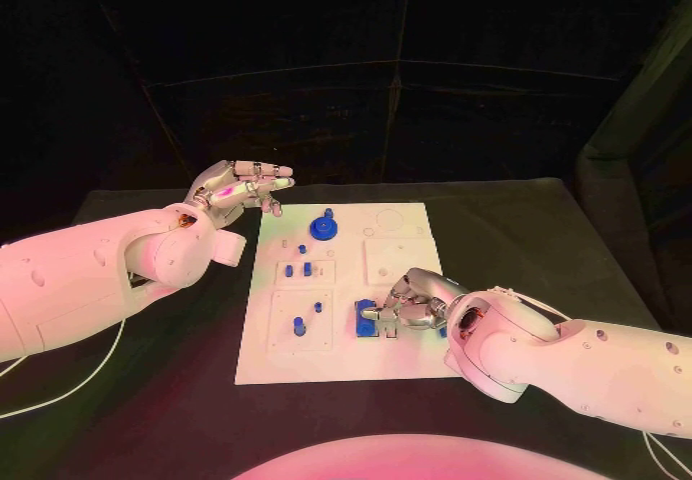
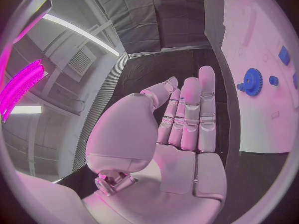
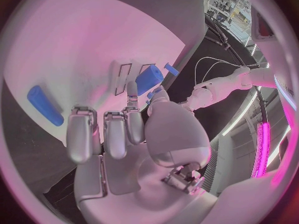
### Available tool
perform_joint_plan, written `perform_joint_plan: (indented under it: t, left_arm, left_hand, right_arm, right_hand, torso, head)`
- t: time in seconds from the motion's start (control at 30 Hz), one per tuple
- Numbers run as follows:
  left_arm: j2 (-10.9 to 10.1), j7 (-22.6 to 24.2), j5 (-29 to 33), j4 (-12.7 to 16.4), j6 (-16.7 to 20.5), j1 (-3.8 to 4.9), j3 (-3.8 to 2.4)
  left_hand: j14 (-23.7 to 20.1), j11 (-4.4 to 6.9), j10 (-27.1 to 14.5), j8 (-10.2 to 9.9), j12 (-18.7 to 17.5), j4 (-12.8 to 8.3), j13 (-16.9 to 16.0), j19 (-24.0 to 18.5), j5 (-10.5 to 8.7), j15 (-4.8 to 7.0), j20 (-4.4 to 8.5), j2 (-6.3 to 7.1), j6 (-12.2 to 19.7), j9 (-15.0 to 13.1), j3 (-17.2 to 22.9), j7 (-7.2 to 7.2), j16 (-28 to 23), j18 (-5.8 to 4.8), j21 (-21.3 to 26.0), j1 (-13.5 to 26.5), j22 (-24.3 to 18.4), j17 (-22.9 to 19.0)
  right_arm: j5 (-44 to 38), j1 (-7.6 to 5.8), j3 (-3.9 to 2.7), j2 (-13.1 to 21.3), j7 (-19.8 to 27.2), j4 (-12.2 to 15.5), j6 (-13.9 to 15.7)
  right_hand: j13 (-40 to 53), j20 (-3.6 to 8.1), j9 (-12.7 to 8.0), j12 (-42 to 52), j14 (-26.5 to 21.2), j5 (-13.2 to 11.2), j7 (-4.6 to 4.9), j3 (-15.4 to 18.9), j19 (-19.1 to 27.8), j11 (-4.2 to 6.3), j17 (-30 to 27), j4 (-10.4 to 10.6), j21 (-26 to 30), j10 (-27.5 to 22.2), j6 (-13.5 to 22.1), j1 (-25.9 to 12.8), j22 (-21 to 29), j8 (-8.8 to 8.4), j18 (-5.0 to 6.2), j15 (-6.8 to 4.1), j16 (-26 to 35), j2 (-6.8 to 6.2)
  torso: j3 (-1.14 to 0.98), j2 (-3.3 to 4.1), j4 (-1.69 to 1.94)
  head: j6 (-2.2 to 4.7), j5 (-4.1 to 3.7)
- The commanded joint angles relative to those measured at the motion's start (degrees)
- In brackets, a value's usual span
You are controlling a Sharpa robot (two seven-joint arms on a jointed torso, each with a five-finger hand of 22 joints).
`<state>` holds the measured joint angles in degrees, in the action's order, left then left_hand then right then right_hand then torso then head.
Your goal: Assemble the parts on the task board
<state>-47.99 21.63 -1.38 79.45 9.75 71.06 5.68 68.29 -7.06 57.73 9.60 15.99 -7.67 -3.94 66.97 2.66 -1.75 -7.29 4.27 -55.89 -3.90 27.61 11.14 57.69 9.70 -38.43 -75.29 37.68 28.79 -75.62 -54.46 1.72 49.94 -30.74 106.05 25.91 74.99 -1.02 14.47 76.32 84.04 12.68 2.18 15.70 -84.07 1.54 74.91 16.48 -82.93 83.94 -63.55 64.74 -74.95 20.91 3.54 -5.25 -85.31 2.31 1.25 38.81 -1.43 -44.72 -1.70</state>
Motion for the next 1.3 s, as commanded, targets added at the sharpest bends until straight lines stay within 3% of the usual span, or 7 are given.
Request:
perform_joint_plan:
  t: [0.03, 0.1, 0.17, 0.27, 0.43, 0.67, 1.3]
  left_arm:
    - [0.1, 0.3, 0.1, 0.0, -0.8, 0.1, -0.05]
    - [0.1, 0.3, 0.1, 0.0, -0.8, 0.1, -0.05]
    - [0.1, 0.3, 0.1, 0.0, -0.8, 0.1, -0.05]
    - [0.1, 0.3, 0.1, 0.0, -0.7, 0.1, -0.05]
    - [0.1, 0.2, 0.1, 0.0, -0.7, 0.1, -0.05]
    - [0.1, 0.2, 0.1, -0.1, -0.7, 0.09, -0.05]
    - [0.0, 0.1, 0.1, -0.2, -0.6, 0.09, -0.04]
  left_hand:
    - [-0.5, -0.08, -0.3, 0.2, 0.3, -0.2, 0.0, -0.4, 0.27, 0.02, 0.1, -0.07, 0.4, 0.0, -0.3, 0.13, 0.3, 0.77, 0.2, -0.1, 0.0, -0.1]
    - [-0.5, -0.08, -0.3, 0.2, 0.3, -0.2, 0.0, -0.4, 0.27, 0.02, 0.1, -0.07, 0.4, 0.0, -0.3, 0.13, 0.3, 0.77, 0.2, -0.1, 0.0, -0.1]
    - [-0.5, -0.08, -0.3, 0.2, 0.3, -0.2, 0.0, -0.4, 0.27, 0.02, 0.1, -0.07, 0.4, 0.0, -0.3, 0.13, 0.3, 0.77, 0.2, -0.1, 0.0, -0.1]
    - [-0.5, -0.08, -0.3, 0.2, 0.3, -0.2, 0.0, -0.4, 0.27, 0.02, 0.1, -0.07, 0.4, 0.0, -0.3, 0.13, 0.3, 0.77, 0.2, -0.1, 0.0, -0.1]
    - [-0.5, -0.08, -0.3, 0.2, 0.3, -0.2, 0.0, -0.4, 0.27, 0.02, 0.1, -0.07, 0.4, 0.0, -0.3, 0.13, 0.3, 0.77, 0.2, -0.1, 0.0, -0.1]
    - [-0.5, -0.08, -0.4, 0.3, 0.3, -0.2, 0.0, -0.5, 0.27, 0.01, 0.09, -0.07, 0.4, 0.0, -0.3, 0.13, 0.3, 0.77, 0.2, -0.1, 0.0, -0.1]
    - [-0.5, -0.07, -0.4, 0.3, 0.4, -0.2, 0.0, -0.5, 0.28, 0.01, 0.09, -0.13, 0.4, 0.0, -0.3, 0.12, 0.3, 0.78, 0.2, -0.2, 0.0, -0.2]
  right_arm:
    - [-1.6, -0.08, -0.02, -0.3, -1.3, -0.1, 1.4]
    - [-2.0, -0.08, -0.02, -0.4, -1.2, -0.1, 1.9]
    - [-2.3, -0.09, -0.03, -0.4, -1.2, -0.2, 2.2]
    - [-2.6, -0.09, -0.03, -0.4, -0.9, -0.2, 2.5]
    - [-3.0, -0.09, -0.03, -0.1, 0.6, 0.2, 2.0]
    - [-3.6, -0.08, -0.03, 0.1, 2.2, 0.5, 1.0]
    - [-3.7, -0.09, -0.03, -0.5, 3.3, -0.4, 2.1]
  right_hand:
    - [2.2, 0.4, 0.6, -0.4, 4.0, -5.9, 0.3, 0.8, -1.3, 0.22, 4.2, 0.2, -0.4, 0.1, 0.1, -2.1, -1.5, -0.42, -0.76, -0.29, -0.2, -1.0]
    - [2.2, 0.29, 1.5, -0.9, 4.0, -8.9, 0.42, -0.8, -1.3, 0.14, 4.3, 0.5, -0.3, 0.0, 0.3, -4.9, -1.5, -0.82, -0.77, -0.22, -0.2, -3.75]
    - [2.0, 0.27, 2.0, -1.3, 4.0, -9.4, 0.49, -2.7, -1.2, 0.1, 4.3, 0.5, -0.3, -0.2, 0.5, -6.7, -1.5, -1.07, -0.76, -0.13, -0.2, -6.32]
    - [1.9, 0.23, 2.4, -1.6, 4.0, -9.4, 0.51, -4.4, -1.2, 0.05, 4.3, 0.5, -0.3, -0.3, 0.5, -7.6, -1.5, -1.27, -0.75, -0.11, -0.1, -7.61]
    - [2.0, 0.18, 3.5, -1.9, 4.0, -4.6, 0.56, -7.1, -1.2, 0.0, 4.3, -1.7, -0.2, -0.3, 0.7, -0.4, -1.4, -1.75, -0.73, -0.06, -0.1, -6.73]
    - [2.2, 0.11, 4.5, -2.2, 4.0, -4.4, 0.7, -7.1, -1.2, -0.09, 4.5, -5.1, -0.3, -0.3, 0.7, 6.2, -1.8, -2.22, -0.79, 0.02, -0.1, -6.51]
    - [2.5, 0.05, 5.3, -2.1, 4.1, -3.4, 0.74, -6.1, -1.3, -0.12, 4.9, -5.1, -0.5, -0.2, 0.6, 6.4, -2.2, -2.59, -0.86, 0.06, -0.3, -5.15]
  torso:
    - [-0.03, 0.03, -0.07]
    - [-0.04, 0.08, -0.06]
    - [-0.03, 0.07, -0.09]
    - [-0.04, 0.05, -0.13]
    - [-0.09, 0.05, -0.12]
    - [-0.06, 0.05, -0.08]
    - [-0.07, 0.03, -0.09]
  head:
    - [0.0, 0.04]
    - [0.02, 0.05]
    - [0.04, 0.03]
    - [-0.01, 0.11]
    - [-0.13, 0.09]
    - [-0.28, 0.0]
    - [-0.5, 0.2]
